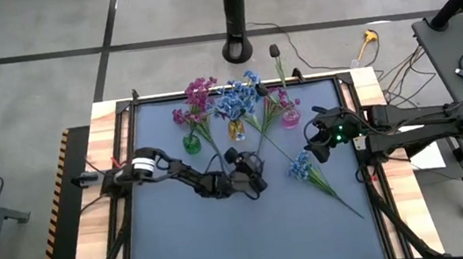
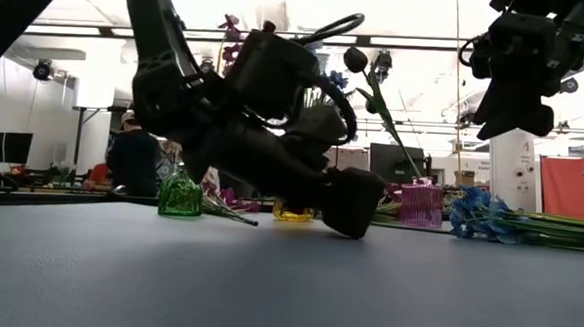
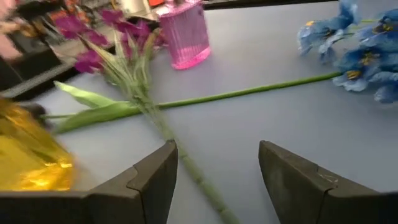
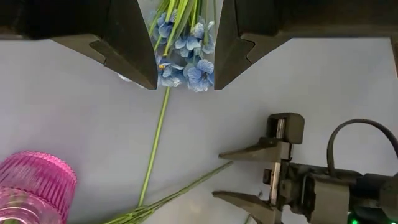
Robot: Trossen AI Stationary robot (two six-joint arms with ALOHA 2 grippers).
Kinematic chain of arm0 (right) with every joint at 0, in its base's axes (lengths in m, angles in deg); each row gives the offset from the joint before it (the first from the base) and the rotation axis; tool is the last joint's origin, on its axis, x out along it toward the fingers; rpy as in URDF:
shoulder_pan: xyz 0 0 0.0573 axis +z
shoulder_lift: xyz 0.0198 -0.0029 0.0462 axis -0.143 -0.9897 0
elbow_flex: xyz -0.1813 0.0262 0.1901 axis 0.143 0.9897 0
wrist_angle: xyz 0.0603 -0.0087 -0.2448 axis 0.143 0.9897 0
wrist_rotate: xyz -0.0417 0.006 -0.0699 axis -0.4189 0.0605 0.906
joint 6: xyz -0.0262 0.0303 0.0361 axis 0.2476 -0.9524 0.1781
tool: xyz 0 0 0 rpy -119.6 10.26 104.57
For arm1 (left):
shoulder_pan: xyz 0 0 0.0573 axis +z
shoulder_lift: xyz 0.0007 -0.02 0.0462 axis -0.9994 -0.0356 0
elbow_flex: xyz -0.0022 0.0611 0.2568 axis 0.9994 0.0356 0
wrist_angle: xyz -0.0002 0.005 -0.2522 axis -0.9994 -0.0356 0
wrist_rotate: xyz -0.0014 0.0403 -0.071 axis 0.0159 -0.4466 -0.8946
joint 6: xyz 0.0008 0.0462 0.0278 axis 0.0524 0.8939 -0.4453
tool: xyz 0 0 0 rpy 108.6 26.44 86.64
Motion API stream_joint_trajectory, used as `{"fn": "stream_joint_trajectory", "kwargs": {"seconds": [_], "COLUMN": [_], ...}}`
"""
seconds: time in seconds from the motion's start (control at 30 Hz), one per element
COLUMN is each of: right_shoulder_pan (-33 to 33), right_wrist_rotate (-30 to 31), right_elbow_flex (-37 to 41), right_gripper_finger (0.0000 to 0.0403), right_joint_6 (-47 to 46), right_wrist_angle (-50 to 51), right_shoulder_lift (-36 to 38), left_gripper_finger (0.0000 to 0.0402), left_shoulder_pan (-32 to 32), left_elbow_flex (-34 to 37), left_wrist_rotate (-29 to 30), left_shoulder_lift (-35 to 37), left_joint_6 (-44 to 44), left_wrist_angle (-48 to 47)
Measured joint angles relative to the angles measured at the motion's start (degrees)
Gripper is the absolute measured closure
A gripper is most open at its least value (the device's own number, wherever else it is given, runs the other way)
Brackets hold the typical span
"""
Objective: Sort flowers into vase by color
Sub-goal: Put the right purple flowers into the green flower vase
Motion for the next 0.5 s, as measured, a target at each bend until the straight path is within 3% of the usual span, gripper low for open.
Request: {"fn": "stream_joint_trajectory", "kwargs": {"seconds": [0.23,0.5], "right_shoulder_pan": [0.0,0.0], "right_wrist_rotate": [1.4,1.4], "right_elbow_flex": [0.8,1.1], "right_gripper_finger": [0.0252,0.0252], "right_joint_6": [0.0,0.0], "right_wrist_angle": [0.0,0.0], "right_shoulder_lift": [0.0,0.0], "left_gripper_finger": [0.0197,0.0232], "left_shoulder_pan": [2.1,4.4], "left_elbow_flex": [-0.9,-0.8], "left_wrist_rotate": [-1.4,-4.3], "left_shoulder_lift": [-1.2,-1.2], "left_joint_6": [-4.6,-9.1], "left_wrist_angle": [-0.1,-2.7]}}
